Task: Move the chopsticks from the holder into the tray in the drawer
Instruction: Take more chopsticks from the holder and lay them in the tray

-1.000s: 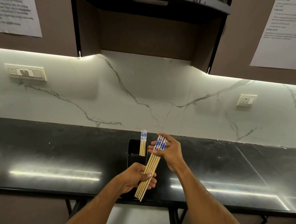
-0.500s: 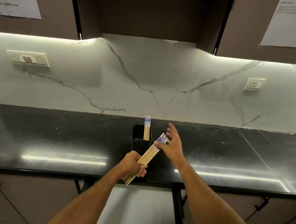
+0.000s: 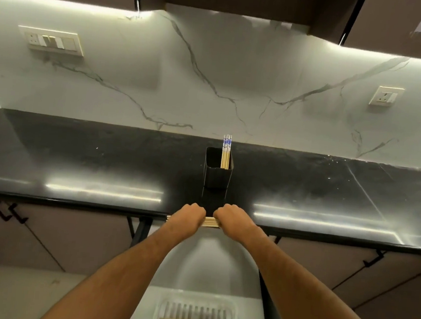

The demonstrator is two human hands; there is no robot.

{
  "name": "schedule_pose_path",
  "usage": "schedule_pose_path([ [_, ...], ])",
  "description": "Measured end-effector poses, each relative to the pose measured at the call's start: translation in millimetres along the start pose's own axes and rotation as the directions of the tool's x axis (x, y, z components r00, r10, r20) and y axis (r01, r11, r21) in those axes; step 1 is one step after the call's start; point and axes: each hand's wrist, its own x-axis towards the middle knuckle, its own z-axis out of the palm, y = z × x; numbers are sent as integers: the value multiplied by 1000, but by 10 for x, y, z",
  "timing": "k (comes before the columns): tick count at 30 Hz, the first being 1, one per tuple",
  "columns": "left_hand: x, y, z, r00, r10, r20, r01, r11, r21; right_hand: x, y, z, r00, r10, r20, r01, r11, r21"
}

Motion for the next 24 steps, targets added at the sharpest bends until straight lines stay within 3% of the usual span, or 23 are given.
schedule_pose_path([
  [5, -92, -17, 334, 1000, 22, 18, -22, 1000, 11, -46, -122, 331, 993, 74, 94, -86, 988, 127],
  [12, -219, -116, 956, 998, 62, 13, -61, 996, -69, -244, -223, 909, 990, 114, 76, -122, 987, 102],
  [18, -369, -121, 1581, 987, 75, 144, -62, 994, -93, -447, -282, 1554, 972, 118, 205, -156, 971, 180],
  [24, -536, -158, 2108, 982, 52, 181, -35, 995, -96, -560, -374, 2110, 962, 104, 253, -155, 970, 190],
])
